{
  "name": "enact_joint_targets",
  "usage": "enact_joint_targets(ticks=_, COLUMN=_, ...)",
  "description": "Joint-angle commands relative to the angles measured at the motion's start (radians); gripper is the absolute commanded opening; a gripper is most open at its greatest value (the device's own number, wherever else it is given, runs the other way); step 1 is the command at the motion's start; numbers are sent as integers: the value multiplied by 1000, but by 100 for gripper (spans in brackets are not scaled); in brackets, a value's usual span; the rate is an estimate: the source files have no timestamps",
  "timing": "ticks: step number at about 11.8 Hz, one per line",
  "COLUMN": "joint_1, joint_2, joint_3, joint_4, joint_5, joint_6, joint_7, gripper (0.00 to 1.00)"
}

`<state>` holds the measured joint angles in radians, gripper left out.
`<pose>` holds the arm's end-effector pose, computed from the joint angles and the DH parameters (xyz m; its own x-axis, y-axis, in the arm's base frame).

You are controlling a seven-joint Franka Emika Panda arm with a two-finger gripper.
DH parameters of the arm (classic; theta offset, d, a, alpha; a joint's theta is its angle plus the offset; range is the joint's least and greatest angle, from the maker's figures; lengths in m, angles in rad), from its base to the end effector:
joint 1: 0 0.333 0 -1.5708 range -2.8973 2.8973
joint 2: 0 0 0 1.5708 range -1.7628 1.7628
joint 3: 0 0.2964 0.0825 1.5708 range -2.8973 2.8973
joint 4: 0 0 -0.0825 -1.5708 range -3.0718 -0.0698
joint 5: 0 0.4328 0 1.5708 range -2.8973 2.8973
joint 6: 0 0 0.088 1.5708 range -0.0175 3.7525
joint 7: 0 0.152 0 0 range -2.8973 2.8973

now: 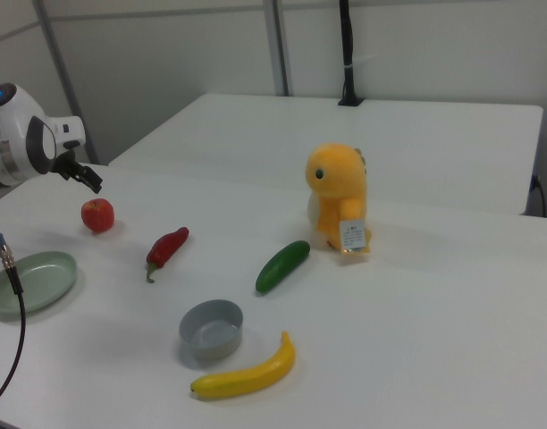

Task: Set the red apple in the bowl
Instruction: 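Move the open gripper over the red apple and lower it, then close the gripper around the red apple and lift it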

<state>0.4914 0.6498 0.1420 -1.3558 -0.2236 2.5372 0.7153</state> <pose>0.6806 0.4670 0.3293 0.8871 -0.0471 0.4591 0.0747 -0.9670 -0.2435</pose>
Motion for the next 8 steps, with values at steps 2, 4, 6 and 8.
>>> enact_joint_targets(ticks=2, joint_1=50, joint_2=108, joint_3=-58, joint_4=101, joint_5=-69, joint_6=14, joint_7=16, gripper=100)
enact_joint_targets(ticks=4, joint_1=50, joint_2=111, joint_3=-59, joint_4=96, joint_5=-111, joint_6=14, joint_7=16, gripper=100)
enact_joint_targets(ticks=6, joint_1=49, joint_2=129, joint_3=-59, joint_4=93, joint_5=-146, joint_6=14, joint_7=15, gripper=100)
enact_joint_targets(ticks=8, joint_1=49, joint_2=136, joint_3=-53, joint_4=93, joint_5=-161, joint_6=14, joint_7=15, gripper=100)
